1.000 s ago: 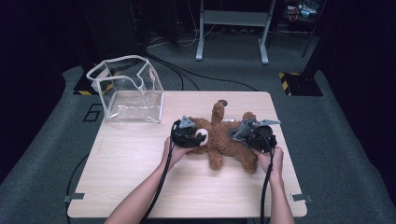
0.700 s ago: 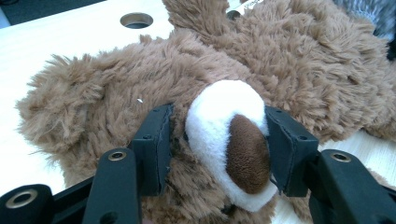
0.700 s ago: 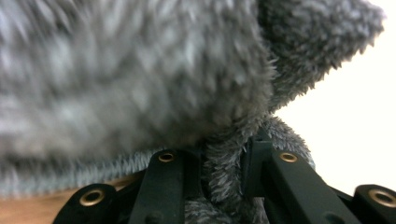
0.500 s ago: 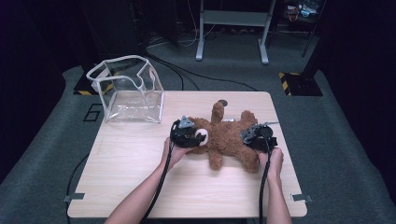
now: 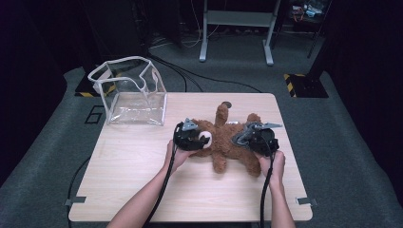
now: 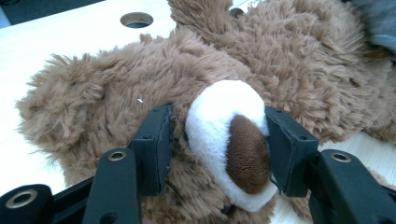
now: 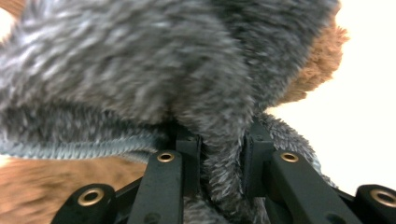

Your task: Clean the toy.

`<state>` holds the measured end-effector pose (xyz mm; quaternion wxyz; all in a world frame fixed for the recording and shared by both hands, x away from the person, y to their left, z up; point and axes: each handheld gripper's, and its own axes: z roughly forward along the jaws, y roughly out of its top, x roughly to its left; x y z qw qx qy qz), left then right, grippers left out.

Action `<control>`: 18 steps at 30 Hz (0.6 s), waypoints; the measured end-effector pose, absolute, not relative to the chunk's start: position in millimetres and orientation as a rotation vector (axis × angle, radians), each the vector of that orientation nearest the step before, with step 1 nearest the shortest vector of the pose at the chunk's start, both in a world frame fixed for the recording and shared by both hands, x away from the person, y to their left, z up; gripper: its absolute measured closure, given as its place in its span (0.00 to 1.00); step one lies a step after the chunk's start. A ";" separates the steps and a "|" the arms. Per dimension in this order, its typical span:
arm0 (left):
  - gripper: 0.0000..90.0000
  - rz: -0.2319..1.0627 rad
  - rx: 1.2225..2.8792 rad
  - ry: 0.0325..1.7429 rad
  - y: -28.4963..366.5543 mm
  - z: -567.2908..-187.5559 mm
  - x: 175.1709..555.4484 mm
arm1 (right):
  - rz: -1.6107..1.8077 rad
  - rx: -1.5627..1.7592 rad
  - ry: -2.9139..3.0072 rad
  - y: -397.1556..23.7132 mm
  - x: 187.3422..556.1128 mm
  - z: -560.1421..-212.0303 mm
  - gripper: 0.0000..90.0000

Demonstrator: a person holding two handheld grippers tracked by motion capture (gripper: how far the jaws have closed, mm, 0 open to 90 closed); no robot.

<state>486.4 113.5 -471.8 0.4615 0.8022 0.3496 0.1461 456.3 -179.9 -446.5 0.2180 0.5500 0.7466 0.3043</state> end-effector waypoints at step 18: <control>0.52 0.360 1.974 0.861 113.4 -471.8 486.3 | 0.843 1.602 1.969 -222.0 437.9 -443.1 0.81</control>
